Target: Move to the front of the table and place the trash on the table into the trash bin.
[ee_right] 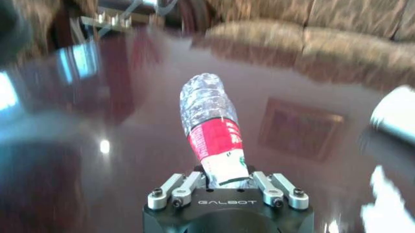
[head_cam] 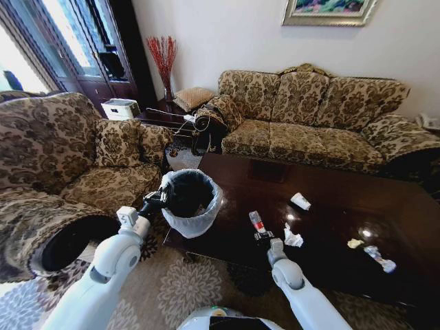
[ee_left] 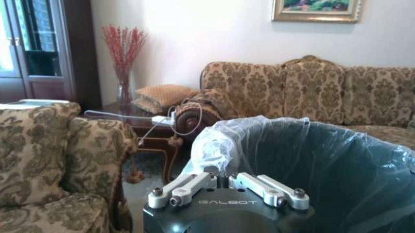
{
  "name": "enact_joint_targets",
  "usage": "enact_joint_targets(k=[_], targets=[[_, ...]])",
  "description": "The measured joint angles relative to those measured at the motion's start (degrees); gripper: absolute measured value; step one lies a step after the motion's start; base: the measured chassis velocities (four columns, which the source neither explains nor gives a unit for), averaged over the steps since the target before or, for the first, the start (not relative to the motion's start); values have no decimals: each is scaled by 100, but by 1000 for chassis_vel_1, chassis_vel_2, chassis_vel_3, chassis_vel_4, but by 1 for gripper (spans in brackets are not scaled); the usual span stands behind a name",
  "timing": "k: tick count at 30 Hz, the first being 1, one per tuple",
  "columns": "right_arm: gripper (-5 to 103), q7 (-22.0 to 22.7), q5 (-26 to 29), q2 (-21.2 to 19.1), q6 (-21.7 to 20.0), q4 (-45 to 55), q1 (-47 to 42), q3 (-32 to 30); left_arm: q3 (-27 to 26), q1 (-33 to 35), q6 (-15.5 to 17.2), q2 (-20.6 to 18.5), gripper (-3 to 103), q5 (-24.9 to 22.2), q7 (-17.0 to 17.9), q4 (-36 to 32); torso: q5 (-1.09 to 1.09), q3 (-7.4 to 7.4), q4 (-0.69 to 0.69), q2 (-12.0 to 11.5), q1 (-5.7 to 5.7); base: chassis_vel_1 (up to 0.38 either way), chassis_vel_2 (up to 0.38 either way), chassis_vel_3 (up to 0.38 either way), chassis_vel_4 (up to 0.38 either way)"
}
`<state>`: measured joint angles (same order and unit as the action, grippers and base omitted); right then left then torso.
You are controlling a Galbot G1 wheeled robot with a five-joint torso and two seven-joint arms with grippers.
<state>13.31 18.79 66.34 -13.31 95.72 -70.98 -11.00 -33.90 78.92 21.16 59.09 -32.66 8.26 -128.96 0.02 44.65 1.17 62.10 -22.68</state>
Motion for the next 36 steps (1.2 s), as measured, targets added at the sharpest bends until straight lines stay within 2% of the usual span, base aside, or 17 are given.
enact_joint_targets(k=[5,10,12,13,15,16,18,20,21,23,24,27,28,30,35,36], targets=[[16,228,156,-269,45,856,284,-66,90,6,0,-12,3,3,-83,-42,-2,0,0,0,0,0,0,0,0],[16,325,477,-610,-45,1461,644,-61,157,39,3,22,3,34,-110,-43,-2,0,1,0,0,0,0,0,0],[16,350,802,-929,-128,1824,984,9,199,89,8,47,3,77,-160,-53,-1,0,1,0,0,0,0,0,0],[16,349,1290,-1297,-170,2123,1419,198,239,150,11,72,3,153,-243,-58,-2,0,0,0,0,0,0,0,0],[16,370,2053,-1603,-216,2418,2012,519,283,196,12,92,3,195,-295,-59,-1,0,0,0,0,0,0,0,0],[16,370,2053,-1603,-216,2418,2012,519,283,196,12,92,3,195,-295,-59,-1,0,0,0,0,0,0,0,0],[16,684,3105,-1823,-416,2761,2862,1086,346,207,13,106,3,198,-324,-41,-2,-1,1,0,0,0,0,0,0],[16,1010,3803,-1899,-597,3033,3477,1659,379,174,17,121,3,197,-323,2,-4,0,3,0,-1,0,0,0,0],[16,1010,3803,-1899,-597,3033,3477,1659,379,174,17,121,3,197,-323,2,-4,0,3,0,-1,0,0,0,0],[16,1129,4267,-1937,-694,3254,3956,2238,405,104,57,117,3,184,-318,20,-4,-1,2,-1,-1,0,0,0,0],[16,1129,4267,-1937,-694,3254,3956,2238,405,104,57,117,3,184,-318,20,-4,-1,2,-1,-1,0,0,0,0],[15,1058,4358,-1875,-674,3254,4328,2884,433,57,84,98,3,120,-319,-8,-3,-1,-1,-1,0,0,0,0,0],[15,1058,4358,-1875,-674,3254,4328,2884,433,57,84,98,3,120,-319,-8,-3,-1,-1,-1,0,0,0,0,0],[15,1013,4260,-1744,-671,3153,4512,3329,422,49,99,87,3,27,-320,-70,-1,0,1,-1,0,0,0,0,0],[13,940,4069,-1635,-816,3066,4624,3652,406,0,119,50,3,-15,-321,-78,-3,0,0,-1,0,0,0,0,0],[16,876,3867,-1571,-820,2957,4677,3758,403,-29,128,42,3,-21,-321,-78,-2,-1,0,-1,0,0,0,0,0]])
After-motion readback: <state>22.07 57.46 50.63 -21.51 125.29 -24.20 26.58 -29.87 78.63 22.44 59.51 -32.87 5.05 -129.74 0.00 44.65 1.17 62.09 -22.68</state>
